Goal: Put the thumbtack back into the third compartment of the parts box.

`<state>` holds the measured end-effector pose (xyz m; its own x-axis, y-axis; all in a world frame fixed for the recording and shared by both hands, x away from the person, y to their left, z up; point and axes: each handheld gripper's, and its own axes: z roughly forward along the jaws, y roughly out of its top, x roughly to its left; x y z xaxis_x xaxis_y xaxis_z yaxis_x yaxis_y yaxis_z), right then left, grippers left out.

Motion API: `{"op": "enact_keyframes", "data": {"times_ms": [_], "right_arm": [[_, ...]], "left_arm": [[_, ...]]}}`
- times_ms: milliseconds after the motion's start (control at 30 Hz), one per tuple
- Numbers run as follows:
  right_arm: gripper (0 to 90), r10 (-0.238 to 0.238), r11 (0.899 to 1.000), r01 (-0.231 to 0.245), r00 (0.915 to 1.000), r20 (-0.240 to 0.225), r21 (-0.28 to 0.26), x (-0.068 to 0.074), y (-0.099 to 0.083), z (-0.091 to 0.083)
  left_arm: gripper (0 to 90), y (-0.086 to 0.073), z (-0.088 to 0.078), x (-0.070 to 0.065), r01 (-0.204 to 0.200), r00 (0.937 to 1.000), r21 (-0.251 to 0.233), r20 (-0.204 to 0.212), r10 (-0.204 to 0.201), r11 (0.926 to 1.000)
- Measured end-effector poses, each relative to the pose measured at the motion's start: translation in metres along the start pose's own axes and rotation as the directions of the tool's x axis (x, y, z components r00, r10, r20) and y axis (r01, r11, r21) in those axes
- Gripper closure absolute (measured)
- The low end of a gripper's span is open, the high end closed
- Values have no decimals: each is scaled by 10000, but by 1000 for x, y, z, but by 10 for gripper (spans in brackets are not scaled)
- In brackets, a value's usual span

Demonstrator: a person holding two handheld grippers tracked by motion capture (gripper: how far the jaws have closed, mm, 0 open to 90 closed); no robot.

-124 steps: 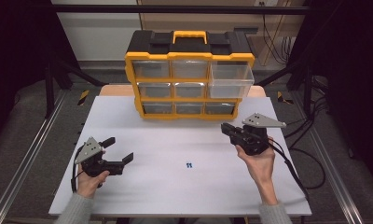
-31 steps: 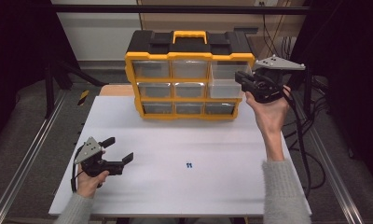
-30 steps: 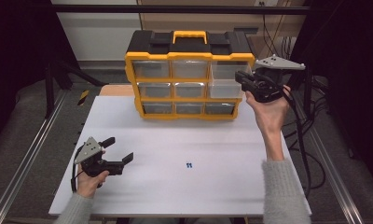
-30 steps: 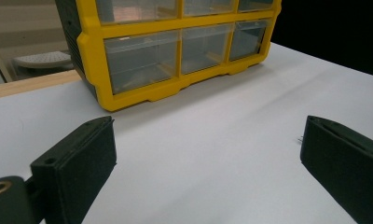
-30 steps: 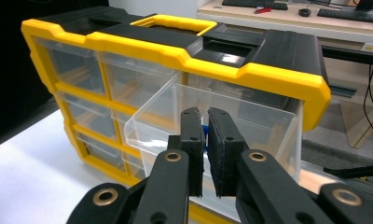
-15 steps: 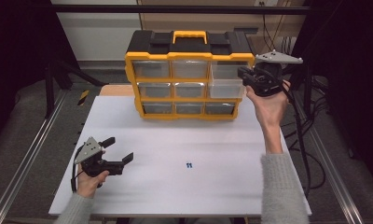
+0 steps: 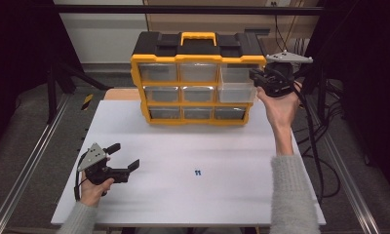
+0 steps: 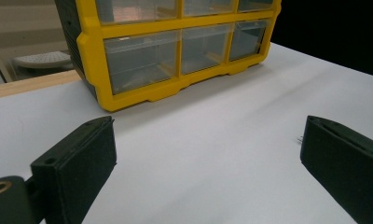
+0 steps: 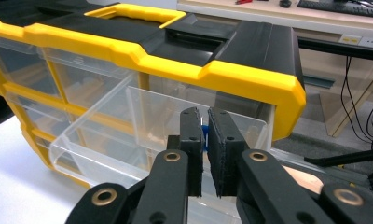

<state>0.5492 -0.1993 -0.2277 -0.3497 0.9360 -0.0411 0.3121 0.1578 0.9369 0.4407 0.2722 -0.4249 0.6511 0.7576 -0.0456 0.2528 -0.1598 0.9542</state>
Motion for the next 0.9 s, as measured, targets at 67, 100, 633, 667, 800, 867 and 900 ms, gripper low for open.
{"op": "enact_keyframes", "data": {"times_ms": [67,100,633,667,800,867,900], "right_arm": [[850,10,10000,-10,10000,-10,47,-1,-1,3],[850,-5,10000,5,10000,-4,86,-1,-1,4],[848,77,9986,-90,9996,267,514,-5,-6,15],[847,98,9986,-112,9996,264,520,-5,-6,15],[829,99,9984,-115,9995,303,550,-6,-6,15],[803,159,9982,-179,9992,356,568,-6,-6,16],[791,154,9983,-175,9992,363,565,-7,-6,16]], "left_arm": [[29,0,0,0,5,10000,6,-1,-5,10000],[29,0,0,0,11,10000,3,-2,-11,10000],[29,0,0,1,15,10000,-14,-6,-15,10000],[29,0,0,0,16,10000,-12,-7,-16,10000],[29,0,0,0,5,10000,-5,-8,-5,10000],[29,0,0,0,6,10000,-6,-8,-6,10000],[29,0,0,0,12,10000,-6,-11,-12,10000]]}}
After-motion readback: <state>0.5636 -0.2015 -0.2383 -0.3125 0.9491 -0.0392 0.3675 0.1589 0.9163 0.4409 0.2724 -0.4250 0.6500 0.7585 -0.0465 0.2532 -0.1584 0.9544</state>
